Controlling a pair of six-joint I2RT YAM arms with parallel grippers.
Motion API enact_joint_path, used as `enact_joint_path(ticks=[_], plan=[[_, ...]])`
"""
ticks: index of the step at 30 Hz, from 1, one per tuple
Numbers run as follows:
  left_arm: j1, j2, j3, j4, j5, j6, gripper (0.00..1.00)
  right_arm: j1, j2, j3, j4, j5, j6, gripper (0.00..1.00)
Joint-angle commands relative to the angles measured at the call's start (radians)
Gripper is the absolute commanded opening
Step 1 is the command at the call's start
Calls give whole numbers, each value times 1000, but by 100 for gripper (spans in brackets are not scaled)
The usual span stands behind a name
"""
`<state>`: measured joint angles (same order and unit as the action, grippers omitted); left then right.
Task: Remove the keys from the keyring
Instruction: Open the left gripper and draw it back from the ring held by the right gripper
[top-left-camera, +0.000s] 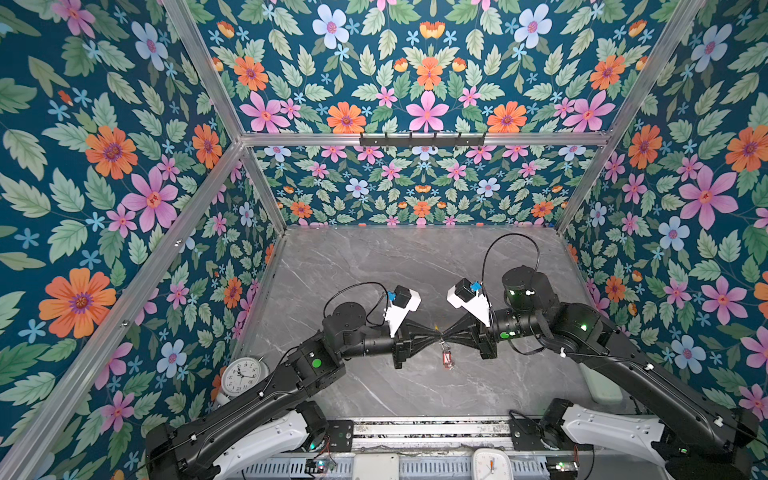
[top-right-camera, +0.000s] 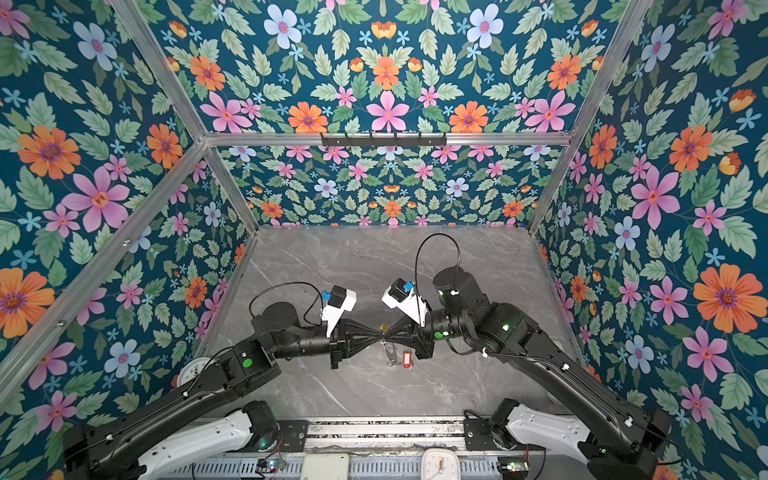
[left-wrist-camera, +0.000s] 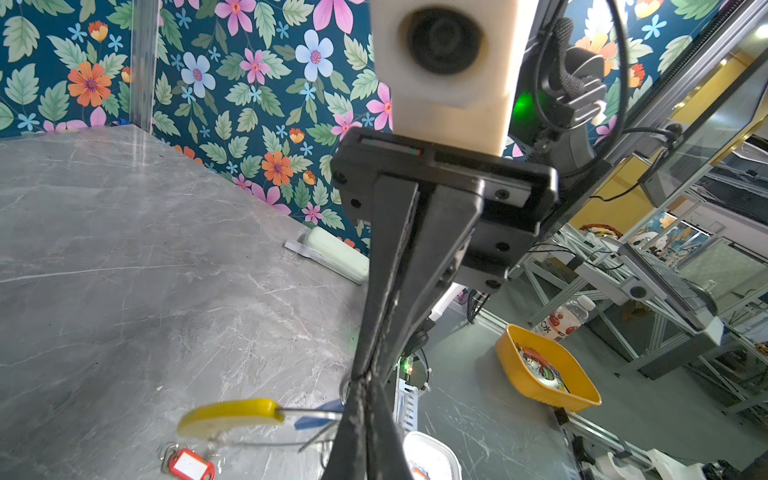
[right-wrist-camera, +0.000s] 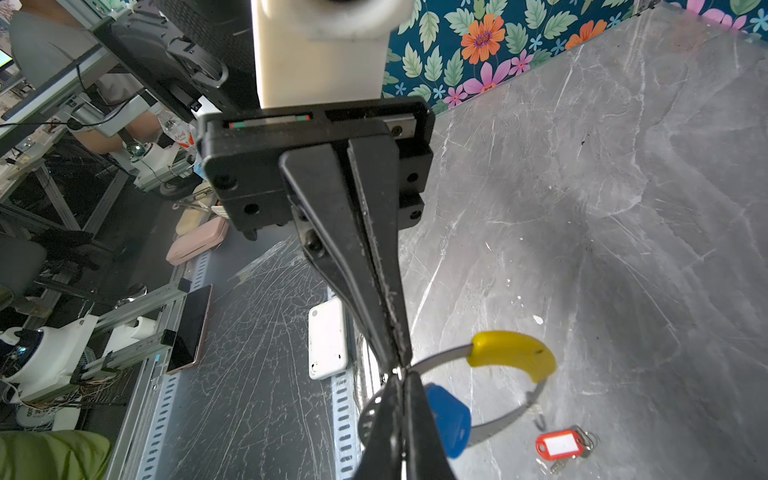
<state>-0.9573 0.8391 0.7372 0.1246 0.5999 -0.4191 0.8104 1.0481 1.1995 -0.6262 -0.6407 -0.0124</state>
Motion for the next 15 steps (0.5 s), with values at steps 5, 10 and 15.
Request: enact_joint_path(ticks=[5,10,15], plan=[[0,-105,-91,195,-117,9,0,6,-137,-157,372,133,148,39],[-1,-164,-170,349,-175,-7,0,24,-245,-319,590,194,226,42],[0,-161,-212,475,-169,-48,0,96,-251,-374,626,243,198,45]])
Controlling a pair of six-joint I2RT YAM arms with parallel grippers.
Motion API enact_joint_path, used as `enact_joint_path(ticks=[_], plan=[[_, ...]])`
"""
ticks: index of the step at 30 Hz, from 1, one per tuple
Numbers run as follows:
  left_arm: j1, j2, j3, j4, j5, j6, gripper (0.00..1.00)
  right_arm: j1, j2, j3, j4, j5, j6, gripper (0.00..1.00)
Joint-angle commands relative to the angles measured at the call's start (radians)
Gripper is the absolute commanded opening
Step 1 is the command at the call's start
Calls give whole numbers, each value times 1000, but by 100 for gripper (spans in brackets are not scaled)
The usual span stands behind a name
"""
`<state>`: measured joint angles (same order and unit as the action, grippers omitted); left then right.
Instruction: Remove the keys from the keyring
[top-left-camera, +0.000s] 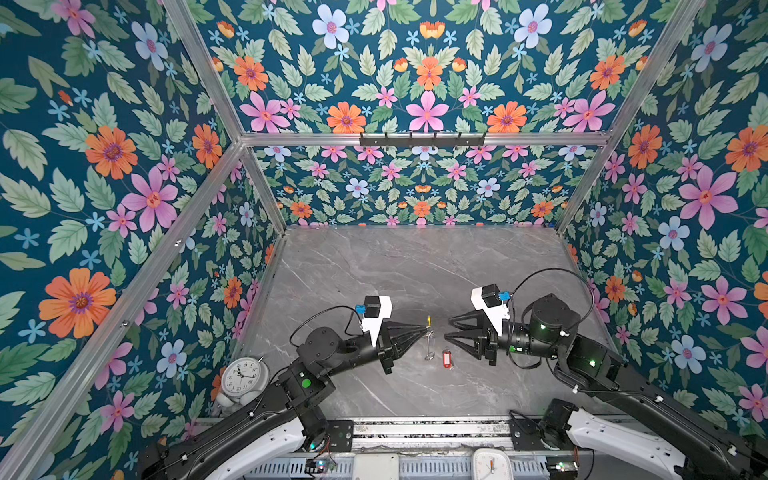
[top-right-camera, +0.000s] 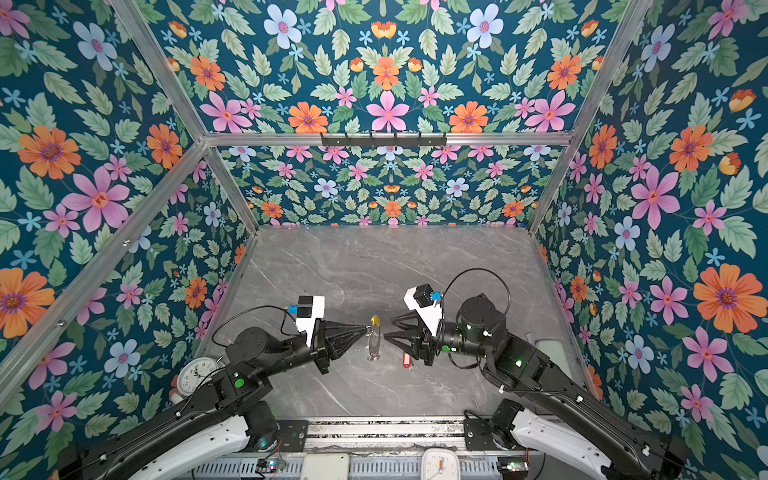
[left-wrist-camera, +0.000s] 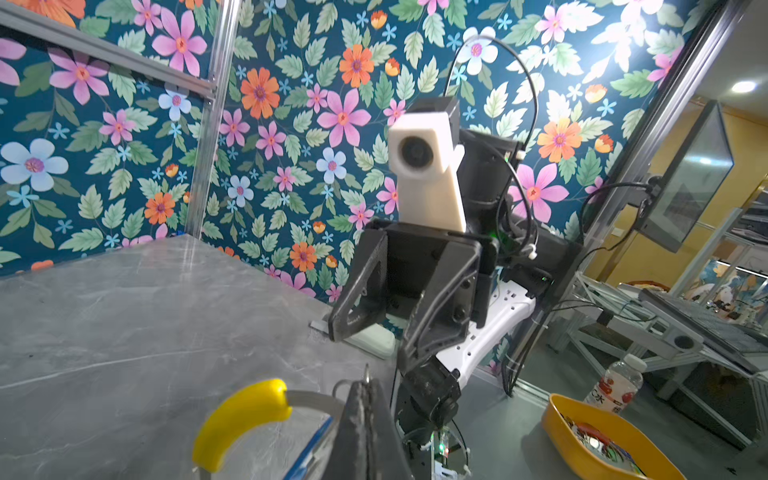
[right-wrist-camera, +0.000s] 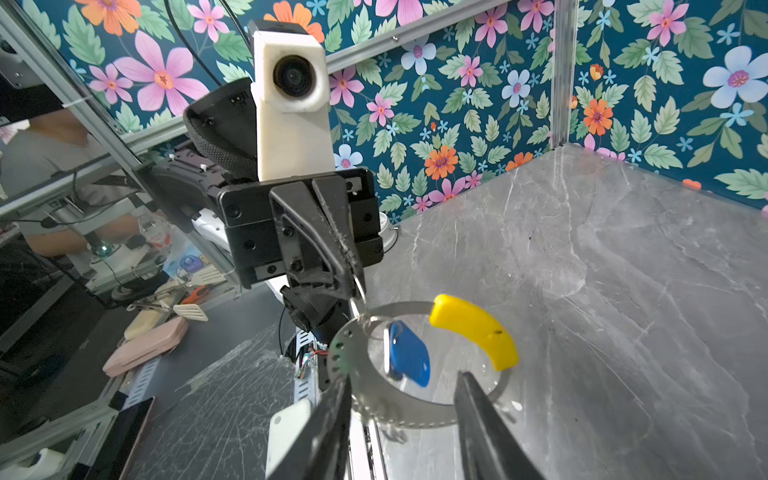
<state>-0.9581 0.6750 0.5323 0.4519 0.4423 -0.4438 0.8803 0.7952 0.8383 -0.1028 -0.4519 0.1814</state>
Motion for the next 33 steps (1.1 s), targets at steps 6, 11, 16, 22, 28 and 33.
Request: enact_joint_path(ticks=[6,11,16,22,28,33], plan=[[0,22,-19,194,17,-56,0,55,43,-19,107,71,-26,48],[0,25,-15,196,27,-65,0,55,69,-4,99,51,-32,36],[0,31,-17,202,32,-68,0,56,84,2,101,29,-33,33],[1,33,-20,211,20,-72,0,58,92,16,89,15,-37,14],[0,21,-32,228,-16,-85,0,63,101,26,67,-1,-45,0],[0,15,-40,249,-36,-96,0,68,111,43,33,-25,-57,0]])
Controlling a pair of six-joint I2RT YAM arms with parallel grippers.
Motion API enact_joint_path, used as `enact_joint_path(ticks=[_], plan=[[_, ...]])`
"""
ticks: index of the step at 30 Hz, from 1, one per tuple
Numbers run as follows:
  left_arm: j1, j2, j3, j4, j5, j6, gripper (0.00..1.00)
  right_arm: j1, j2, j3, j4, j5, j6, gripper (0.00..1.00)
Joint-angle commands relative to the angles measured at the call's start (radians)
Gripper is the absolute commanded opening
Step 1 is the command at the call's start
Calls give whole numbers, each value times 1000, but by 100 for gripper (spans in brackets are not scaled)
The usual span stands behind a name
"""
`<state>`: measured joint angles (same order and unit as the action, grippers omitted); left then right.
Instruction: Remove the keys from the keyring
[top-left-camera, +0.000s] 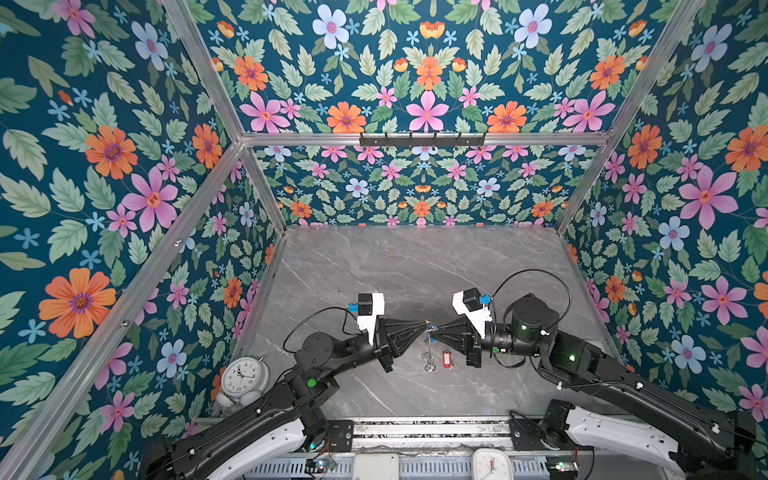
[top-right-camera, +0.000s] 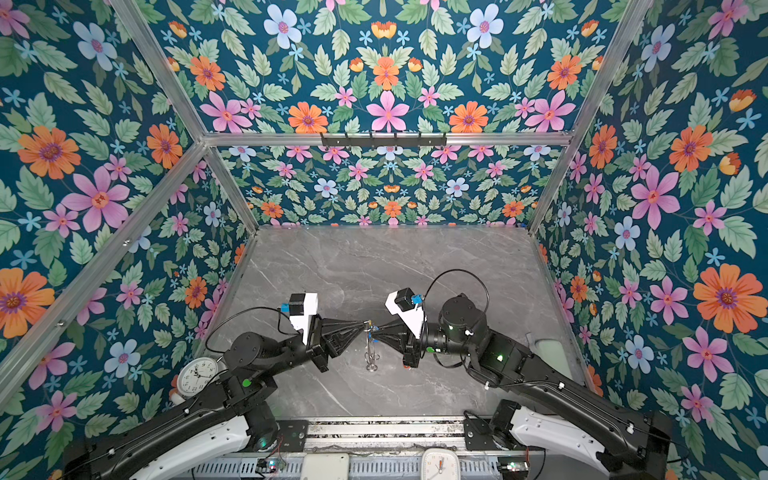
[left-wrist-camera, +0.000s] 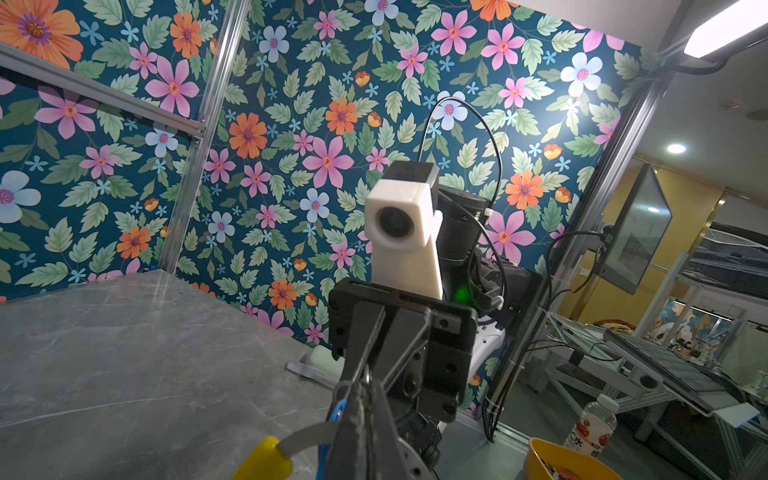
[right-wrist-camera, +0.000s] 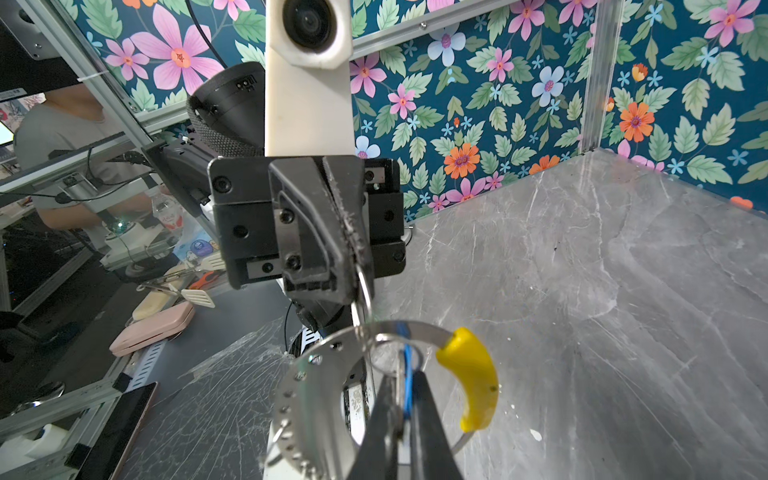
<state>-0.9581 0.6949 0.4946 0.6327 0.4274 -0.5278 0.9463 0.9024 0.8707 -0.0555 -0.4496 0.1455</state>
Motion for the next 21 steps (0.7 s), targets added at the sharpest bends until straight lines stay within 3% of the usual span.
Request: enact_joint_path(ticks=[1,21], plan=[[1,-3,-7,77,-21,-15,0,4,10,18,-22,-34,-25,0],[0,34,-40,199,13,-43,0,22,104,58,-65,-129,-40,0]])
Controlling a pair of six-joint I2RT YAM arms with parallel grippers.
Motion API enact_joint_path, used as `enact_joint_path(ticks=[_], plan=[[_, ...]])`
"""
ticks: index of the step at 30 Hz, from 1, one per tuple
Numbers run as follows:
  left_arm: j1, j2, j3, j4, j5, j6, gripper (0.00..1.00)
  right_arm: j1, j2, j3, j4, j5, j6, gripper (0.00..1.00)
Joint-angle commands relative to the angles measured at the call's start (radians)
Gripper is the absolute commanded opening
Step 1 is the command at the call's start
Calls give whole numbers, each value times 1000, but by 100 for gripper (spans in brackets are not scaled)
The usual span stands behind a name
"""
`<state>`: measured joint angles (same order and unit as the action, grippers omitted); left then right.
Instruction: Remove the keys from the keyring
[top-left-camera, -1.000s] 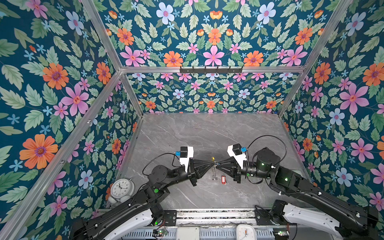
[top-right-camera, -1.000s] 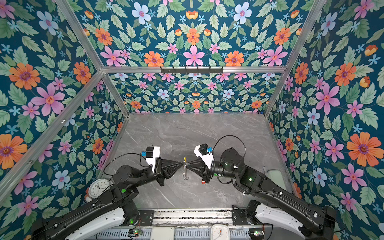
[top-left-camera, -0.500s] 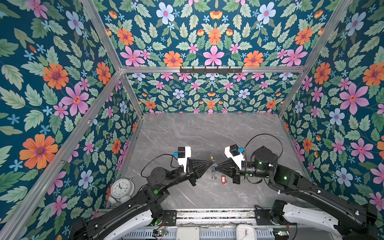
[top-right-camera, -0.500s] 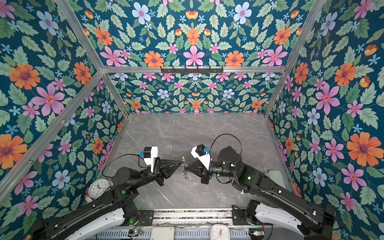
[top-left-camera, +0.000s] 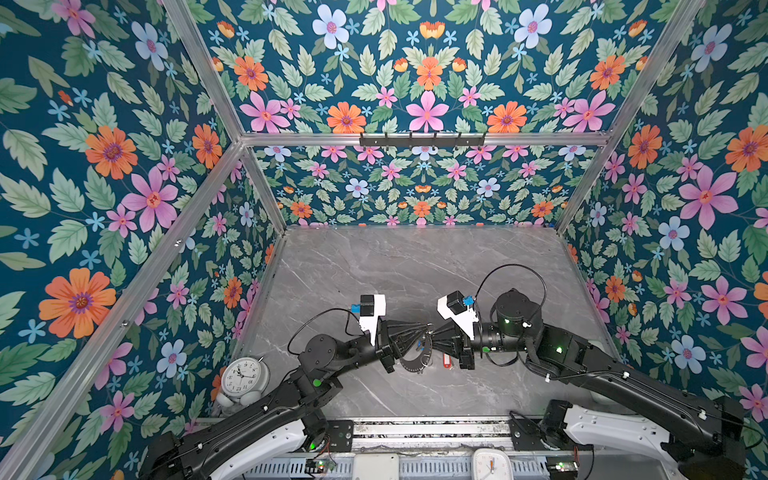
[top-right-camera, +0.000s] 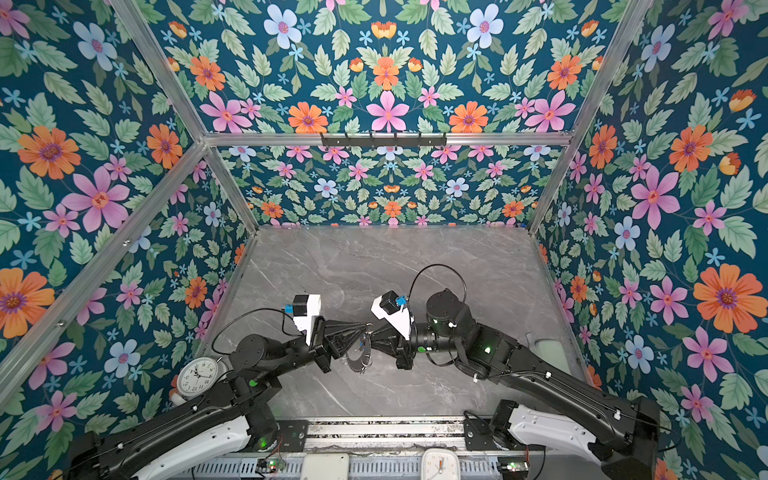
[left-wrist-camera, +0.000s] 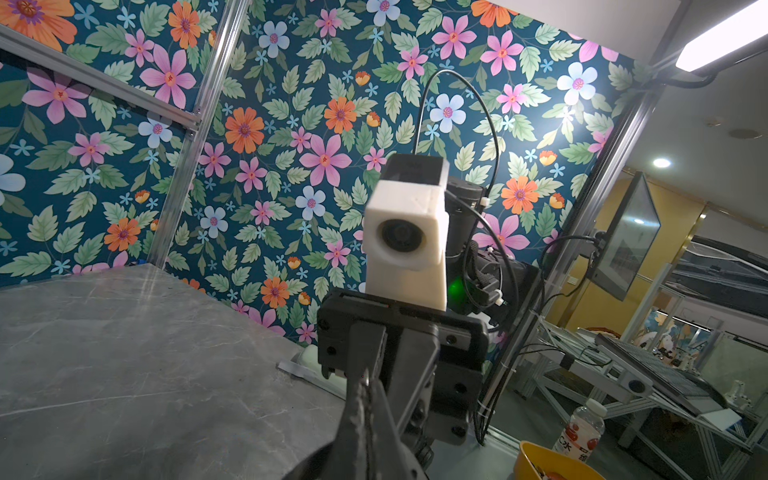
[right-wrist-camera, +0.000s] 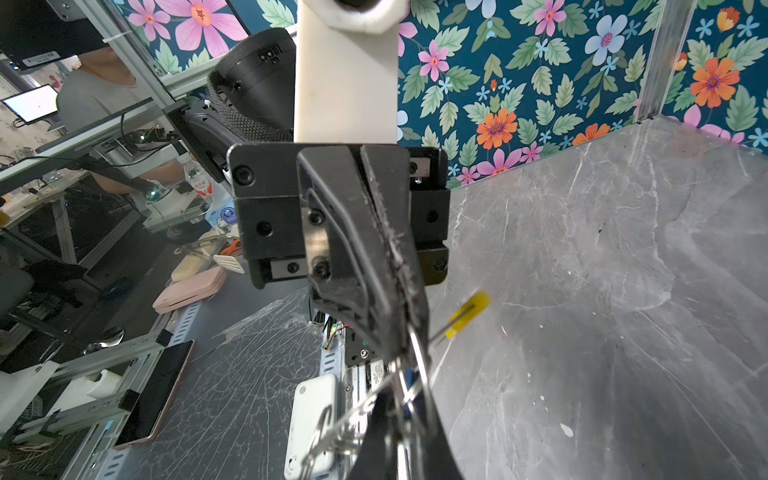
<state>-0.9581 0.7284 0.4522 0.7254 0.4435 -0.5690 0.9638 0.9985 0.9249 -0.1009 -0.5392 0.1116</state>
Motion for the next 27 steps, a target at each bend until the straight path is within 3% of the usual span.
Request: enact_joint_path(ticks=[1,7,12,15,24,27], plan=[[0,0,2,106,-3,-2,0,4,8,3,-21,-38,-5,0],[0,-9,2,83,-3,5,0,4,-18,-1,-34,-6,-5,2],[0,-21,3,53,0,17,0,4,-76,-2,-71,24,-4,29],[-1,-23,0,51,1,21,0,5,-127,9,-110,45,-12,35],[0,-18,-7,68,7,27,0,4,-214,21,-27,215,28,39],[0,-12,-9,78,8,24,0,-22,-163,43,26,142,67,36]])
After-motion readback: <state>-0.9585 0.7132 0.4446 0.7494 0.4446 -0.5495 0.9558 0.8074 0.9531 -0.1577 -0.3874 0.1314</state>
